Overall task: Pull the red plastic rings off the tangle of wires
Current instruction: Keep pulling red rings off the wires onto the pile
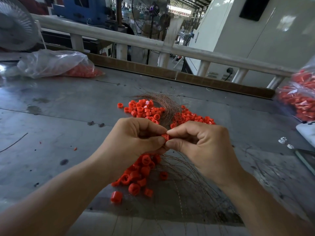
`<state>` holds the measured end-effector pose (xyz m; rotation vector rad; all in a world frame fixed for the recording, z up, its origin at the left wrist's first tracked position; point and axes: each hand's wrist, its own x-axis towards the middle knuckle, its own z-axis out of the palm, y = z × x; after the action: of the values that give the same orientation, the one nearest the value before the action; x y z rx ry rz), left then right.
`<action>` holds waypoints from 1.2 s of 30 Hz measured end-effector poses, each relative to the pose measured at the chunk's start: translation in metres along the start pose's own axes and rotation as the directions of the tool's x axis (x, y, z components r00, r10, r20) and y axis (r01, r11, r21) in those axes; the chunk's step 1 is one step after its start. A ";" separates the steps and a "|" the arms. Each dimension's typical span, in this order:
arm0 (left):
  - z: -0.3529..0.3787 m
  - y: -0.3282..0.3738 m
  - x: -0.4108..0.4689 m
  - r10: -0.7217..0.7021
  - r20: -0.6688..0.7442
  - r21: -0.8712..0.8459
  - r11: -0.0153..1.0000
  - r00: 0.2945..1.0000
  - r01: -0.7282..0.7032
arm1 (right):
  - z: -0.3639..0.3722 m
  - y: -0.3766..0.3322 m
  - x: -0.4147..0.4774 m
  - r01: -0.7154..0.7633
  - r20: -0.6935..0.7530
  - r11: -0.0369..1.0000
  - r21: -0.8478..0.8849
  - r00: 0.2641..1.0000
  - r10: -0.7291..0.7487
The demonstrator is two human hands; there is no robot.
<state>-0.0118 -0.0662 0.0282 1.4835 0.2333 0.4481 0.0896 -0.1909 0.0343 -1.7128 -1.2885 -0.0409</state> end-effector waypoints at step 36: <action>-0.013 0.003 -0.001 -0.169 0.279 -0.163 0.962 0.945 0.220 | -0.004 -0.001 0.003 0.004 0.283 1.000 -0.014 0.959 0.000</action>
<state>-0.0186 -0.0543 0.0300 1.2980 0.1210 0.1066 0.0922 -0.1914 0.0384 -1.7757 -1.5006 0.2017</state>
